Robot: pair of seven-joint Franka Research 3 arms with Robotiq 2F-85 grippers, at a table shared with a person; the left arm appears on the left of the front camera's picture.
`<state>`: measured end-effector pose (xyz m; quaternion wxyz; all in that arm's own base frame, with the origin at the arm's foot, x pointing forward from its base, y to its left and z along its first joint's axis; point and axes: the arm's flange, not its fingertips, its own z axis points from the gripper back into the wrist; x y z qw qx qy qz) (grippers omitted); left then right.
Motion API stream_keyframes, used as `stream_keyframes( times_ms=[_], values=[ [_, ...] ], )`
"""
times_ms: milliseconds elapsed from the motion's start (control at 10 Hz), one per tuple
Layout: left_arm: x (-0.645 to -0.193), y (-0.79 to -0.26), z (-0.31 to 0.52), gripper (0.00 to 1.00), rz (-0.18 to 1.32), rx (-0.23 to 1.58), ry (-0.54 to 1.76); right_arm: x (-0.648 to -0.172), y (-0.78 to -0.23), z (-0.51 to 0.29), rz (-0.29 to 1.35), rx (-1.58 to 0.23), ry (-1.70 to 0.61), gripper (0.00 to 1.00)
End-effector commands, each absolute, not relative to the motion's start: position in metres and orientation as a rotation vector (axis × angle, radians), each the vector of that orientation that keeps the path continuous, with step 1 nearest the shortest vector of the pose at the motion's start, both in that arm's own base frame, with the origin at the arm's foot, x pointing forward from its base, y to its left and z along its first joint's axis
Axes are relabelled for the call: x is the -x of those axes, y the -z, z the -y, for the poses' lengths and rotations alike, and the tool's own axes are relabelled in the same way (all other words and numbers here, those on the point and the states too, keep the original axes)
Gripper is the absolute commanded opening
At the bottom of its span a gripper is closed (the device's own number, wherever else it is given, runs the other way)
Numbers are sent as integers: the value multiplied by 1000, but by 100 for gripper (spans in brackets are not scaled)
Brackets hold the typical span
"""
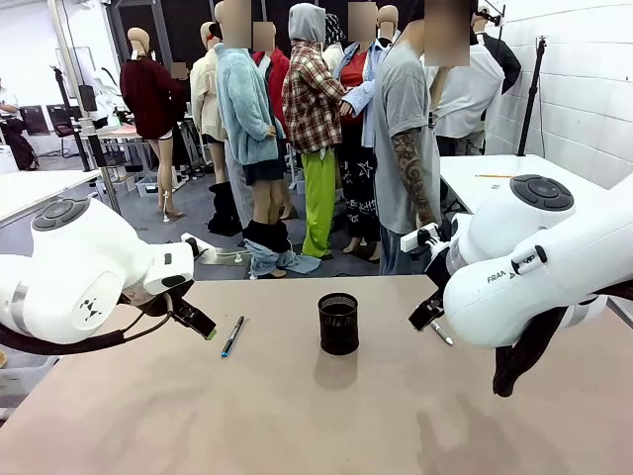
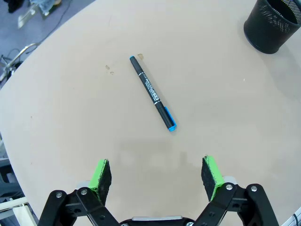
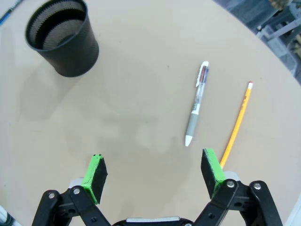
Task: Place the pens into the pen holder.
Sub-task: Pick up a writing instrument from the table and place it into the Pen holder.
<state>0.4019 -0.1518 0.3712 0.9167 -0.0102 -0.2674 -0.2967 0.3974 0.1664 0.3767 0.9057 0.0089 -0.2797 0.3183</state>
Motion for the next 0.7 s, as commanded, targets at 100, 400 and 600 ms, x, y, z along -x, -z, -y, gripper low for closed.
stream_keyframes(
  times_ms=[100,400,600],
  values=[
    [-402,-371,151,100,550,21,608,-427,-417,-150,614,3,-542,100],
    [-402,-371,151,100,550,21,608,-486,-449,-129,483,72,-429,100],
    [-402,-371,151,100,550,21,608,-524,-453,-118,390,99,-386,100]
  ],
)
